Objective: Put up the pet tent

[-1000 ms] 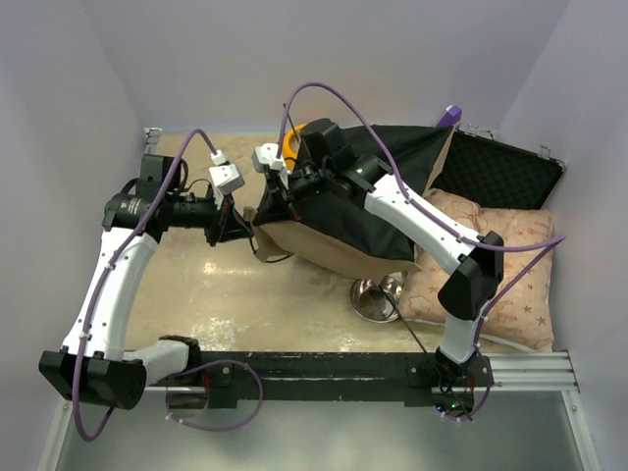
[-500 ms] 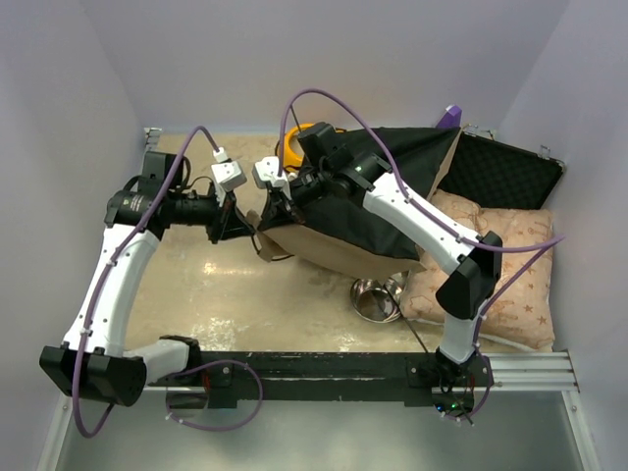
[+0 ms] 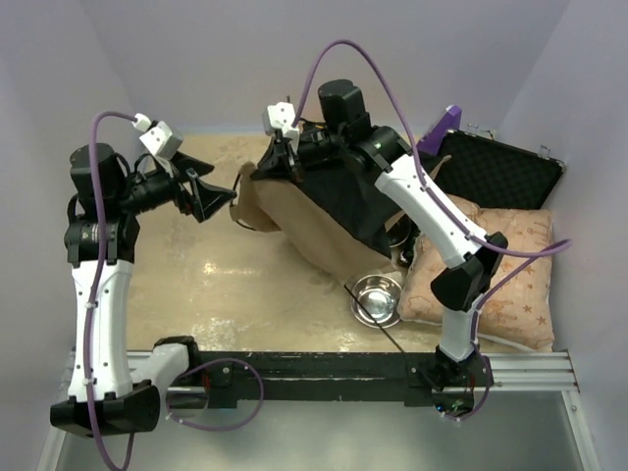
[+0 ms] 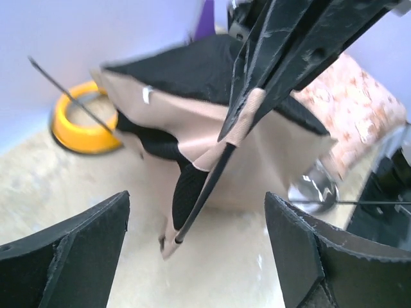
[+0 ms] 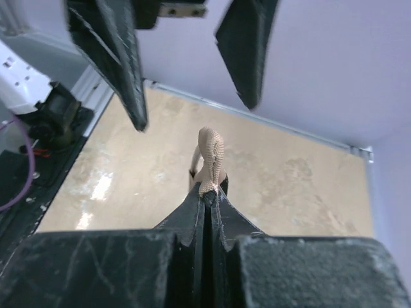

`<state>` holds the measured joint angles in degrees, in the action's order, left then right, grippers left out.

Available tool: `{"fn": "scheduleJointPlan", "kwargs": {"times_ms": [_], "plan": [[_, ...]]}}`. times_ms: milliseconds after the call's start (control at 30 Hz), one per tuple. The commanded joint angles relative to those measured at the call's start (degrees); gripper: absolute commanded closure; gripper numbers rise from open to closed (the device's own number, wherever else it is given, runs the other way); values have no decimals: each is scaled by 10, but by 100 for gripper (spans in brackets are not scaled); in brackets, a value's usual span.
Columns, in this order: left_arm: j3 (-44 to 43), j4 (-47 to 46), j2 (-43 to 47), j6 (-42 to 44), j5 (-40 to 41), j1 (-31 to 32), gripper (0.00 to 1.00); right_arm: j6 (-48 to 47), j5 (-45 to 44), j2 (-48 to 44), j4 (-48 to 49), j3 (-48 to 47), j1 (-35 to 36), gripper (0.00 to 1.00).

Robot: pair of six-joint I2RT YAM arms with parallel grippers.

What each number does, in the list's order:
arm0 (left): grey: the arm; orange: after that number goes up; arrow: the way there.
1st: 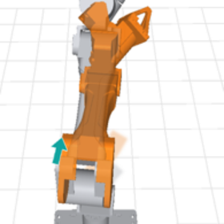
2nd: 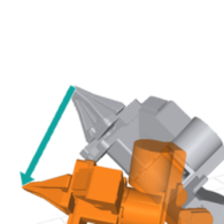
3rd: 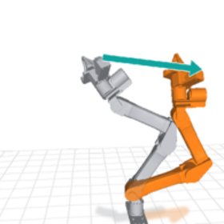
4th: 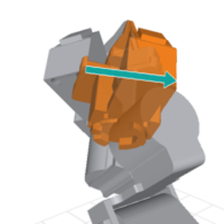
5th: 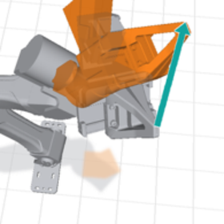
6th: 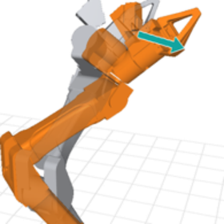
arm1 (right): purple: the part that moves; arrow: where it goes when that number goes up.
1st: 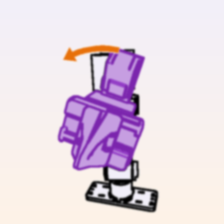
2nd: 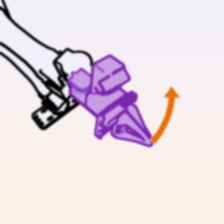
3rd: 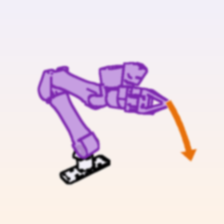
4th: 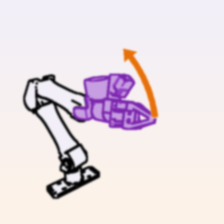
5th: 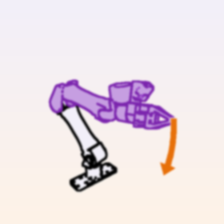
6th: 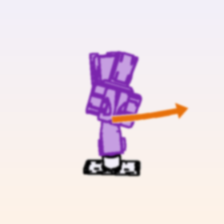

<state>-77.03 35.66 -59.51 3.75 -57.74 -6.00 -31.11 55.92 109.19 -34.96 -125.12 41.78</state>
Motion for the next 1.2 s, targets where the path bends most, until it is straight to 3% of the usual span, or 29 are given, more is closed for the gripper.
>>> {"fn": "scheduleJointPlan", "kwargs": {"times_ms": [0,133,267,367,500,767,967,1067,1100,1167], "plan": [[7,-159,39,-120,51,-5,10,71,-20,-50,118,-16,-14,100],[72,-205,60,-172,61,-5,12,137,-65,-88,222,-2,-26,100],[124,-224,73,-187,-2,-5,14,191,-141,-95,238,-7,-26,100],[140,-220,97,-135,-80,-4,13,263,-201,-84,232,-6,-26,100],[159,-170,132,-43,-92,-2,13,344,-261,-88,257,50,-25,100],[270,-270,163,-122,44,91,12,510,-433,-47,278,68,-8,100],[238,-223,116,-98,246,107,14,510,-391,-73,379,133,3,100],[225,-215,81,-76,279,107,20,498,-326,-100,432,172,4,100],[221,-221,72,-76,277,107,24,497,-308,-110,442,185,4,98],[213,-228,50,-74,285,105,36,486,-269,-122,451,202,4,82]]}}
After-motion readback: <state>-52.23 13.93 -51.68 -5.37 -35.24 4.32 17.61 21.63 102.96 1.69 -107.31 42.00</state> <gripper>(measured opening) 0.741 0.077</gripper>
